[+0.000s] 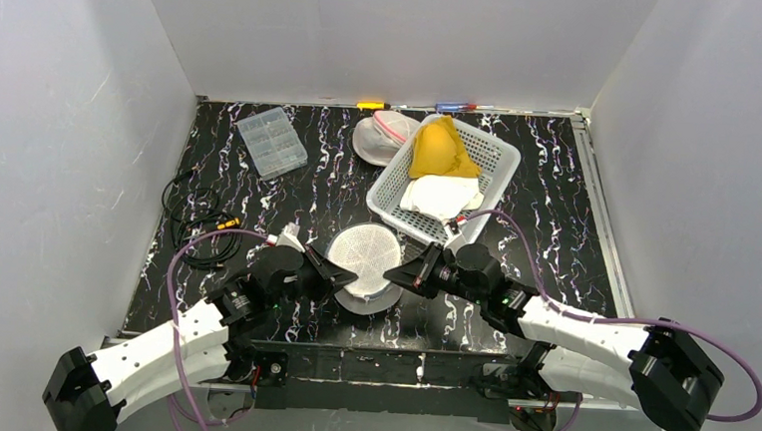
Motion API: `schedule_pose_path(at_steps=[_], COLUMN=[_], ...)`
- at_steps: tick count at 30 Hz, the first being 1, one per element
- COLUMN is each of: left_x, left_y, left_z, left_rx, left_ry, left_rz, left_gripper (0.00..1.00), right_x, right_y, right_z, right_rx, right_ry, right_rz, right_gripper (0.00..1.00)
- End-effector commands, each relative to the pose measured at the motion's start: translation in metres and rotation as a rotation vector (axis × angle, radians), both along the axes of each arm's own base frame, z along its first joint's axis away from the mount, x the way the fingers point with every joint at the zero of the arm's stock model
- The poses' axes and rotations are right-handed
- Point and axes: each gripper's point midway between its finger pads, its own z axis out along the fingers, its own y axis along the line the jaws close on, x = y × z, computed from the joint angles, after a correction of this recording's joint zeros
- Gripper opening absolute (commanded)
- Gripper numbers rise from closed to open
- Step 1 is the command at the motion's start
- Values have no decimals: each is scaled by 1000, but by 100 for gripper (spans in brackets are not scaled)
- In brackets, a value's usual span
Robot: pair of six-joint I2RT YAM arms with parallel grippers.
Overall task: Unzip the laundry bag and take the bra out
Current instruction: Adjust the laundry bag, then unzip the laundry bag at the center of the board.
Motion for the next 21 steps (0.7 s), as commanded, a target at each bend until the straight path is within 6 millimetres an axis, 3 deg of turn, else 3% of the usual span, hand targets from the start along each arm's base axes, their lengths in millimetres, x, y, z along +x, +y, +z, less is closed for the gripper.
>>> schedule_pose_path(at_steps=[1,5,8,14,18,21], left_x=[0,-2,-5,-9,-10,-10], left_y=[0,9,21,46,51,49], left_z=[1,7,12,18,32,40], left_rx=[10,42,84,206,259,282], left_ry=[-12,-3,19,125,201,234], left_rz=[-7,13,47,141,183,183], left_gripper=[0,0,0,0,0,0], right_x=[1,2,-1,6,26,33], right_y=[3,-10,-27,-53,-71,-67], right_z=[23,30,30,31,34,49], right_rx=[22,-152,-308,-593,-739,-672], right_ry=[-98,-251,-352,-540,-552,-590], right_rz=[28,84,149,264,170,93], right_gripper=[10,57,78,97,99,99])
